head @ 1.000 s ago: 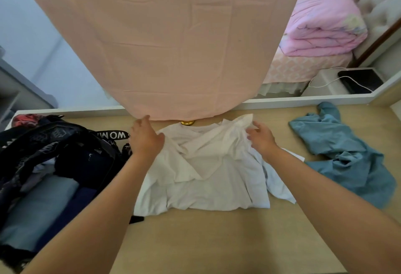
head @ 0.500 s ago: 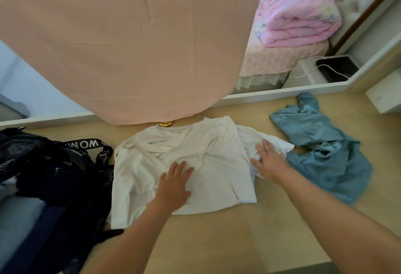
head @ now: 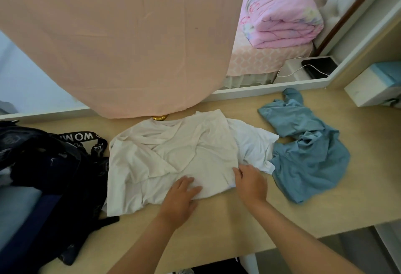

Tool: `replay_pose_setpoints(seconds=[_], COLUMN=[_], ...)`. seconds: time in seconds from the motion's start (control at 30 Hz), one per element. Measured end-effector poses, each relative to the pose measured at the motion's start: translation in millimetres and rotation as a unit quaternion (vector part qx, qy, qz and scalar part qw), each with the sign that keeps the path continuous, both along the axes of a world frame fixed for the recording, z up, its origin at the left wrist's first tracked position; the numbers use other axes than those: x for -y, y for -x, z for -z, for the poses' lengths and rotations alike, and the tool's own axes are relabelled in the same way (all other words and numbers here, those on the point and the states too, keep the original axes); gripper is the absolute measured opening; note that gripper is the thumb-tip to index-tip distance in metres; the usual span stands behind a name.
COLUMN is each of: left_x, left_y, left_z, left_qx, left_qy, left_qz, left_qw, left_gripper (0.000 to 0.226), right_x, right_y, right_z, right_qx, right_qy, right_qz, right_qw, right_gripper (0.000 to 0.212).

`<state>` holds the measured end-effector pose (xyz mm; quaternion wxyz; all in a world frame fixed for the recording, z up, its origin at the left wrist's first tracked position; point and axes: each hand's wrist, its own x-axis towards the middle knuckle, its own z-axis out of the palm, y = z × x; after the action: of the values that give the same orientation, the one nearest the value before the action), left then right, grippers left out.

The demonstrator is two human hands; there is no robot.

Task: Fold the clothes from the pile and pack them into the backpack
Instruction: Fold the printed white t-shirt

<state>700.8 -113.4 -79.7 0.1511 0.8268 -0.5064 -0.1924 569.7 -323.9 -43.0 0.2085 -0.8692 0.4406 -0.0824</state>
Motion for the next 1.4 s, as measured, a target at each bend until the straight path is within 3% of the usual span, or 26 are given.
replay_pose_setpoints(seconds=[0.07,0.1,0.17,0.3,0.33,0.43,0.53,0.6,0.7,0.77,0.83,0.9,0.97,1.03,1.1,1.17,1.23,1.33,1.4], left_x=[-4,-7,-16,-22,-22,-25,-38,-42,-43,-50,-61,-80,-99,-115,-122,-126,-131,-139,-135], left_y=[7,9,13,22,24,27,30,32,42,51,57,59,61,59,55,51,45,35,26], left_z=[3,4,5,-6,-9,-16,-15,-19,-27,-31,-35,-33,-31,-29,-28,-34,-37,-39,-45], left_qx=[0.027,0.036,0.042,0.045,0.051,0.058,0.013,-0.003,-0.084,-0.158,-0.104,0.021,0.051,-0.003,-0.066,-0.095,-0.116,-0.099,-0.048], left_qy=[-0.030,-0.040,-0.059,-0.059,-0.054,-0.080,-0.140,-0.153,-0.115,-0.034,0.045,0.078,0.036,-0.007,0.023,0.087,0.054,-0.156,-0.108], left_qz=[0.003,0.003,0.017,0.043,0.021,-0.091,-0.092,-0.063,-0.052,-0.114,-0.197,-0.306,-0.447,-0.536,-0.559,-0.577,-0.608,-0.526,-0.481], left_qw=[0.999,0.999,0.997,0.996,0.997,0.991,0.986,0.986,0.988,0.980,0.974,0.949,0.893,0.844,0.826,0.806,0.783,0.830,0.869], left_gripper=[0.059,0.061,0.065,0.051,0.048,0.062,0.074,0.075,0.065,0.050,0.031,0.023,0.033,0.042,0.028,0.021,0.025,0.046,0.043], right_x=[3,8,23,33,27,-2,-34,-41,-30,-19,-15,-21,-36,-57,-78,-89,-91,-87,-84], right_y=[-1,0,11,33,33,26,21,24,34,35,31,24,19,15,13,12,11,1,-12], right_z=[-7,-10,-9,-8,-8,-1,12,15,14,7,-1,-2,0,5,11,15,17,10,3], right_qx=[0.058,0.045,-0.042,-0.241,-0.253,-0.163,-0.110,-0.164,-0.167,-0.206,-0.288,-0.309,-0.221,-0.139,-0.133,-0.136,-0.118,-0.146,-0.167], right_qy=[-0.064,-0.083,-0.020,0.098,0.117,0.121,0.011,-0.050,-0.021,0.019,0.068,0.099,0.105,0.048,-0.020,-0.045,-0.038,-0.025,-0.012], right_qz=[0.075,0.104,0.115,0.016,0.000,-0.121,-0.337,-0.374,-0.303,-0.274,-0.263,-0.251,-0.278,-0.361,-0.440,-0.449,-0.429,-0.436,-0.447], right_qw=[0.993,0.990,0.992,0.965,0.961,0.972,0.935,0.911,0.938,0.939,0.918,0.912,0.929,0.921,0.888,0.882,0.895,0.888,0.879], right_gripper=[0.034,0.034,0.033,0.015,0.023,0.066,0.067,0.059,0.044,0.034,0.029,0.031,0.034,0.036,0.043,0.044,0.042,0.029,0.025])
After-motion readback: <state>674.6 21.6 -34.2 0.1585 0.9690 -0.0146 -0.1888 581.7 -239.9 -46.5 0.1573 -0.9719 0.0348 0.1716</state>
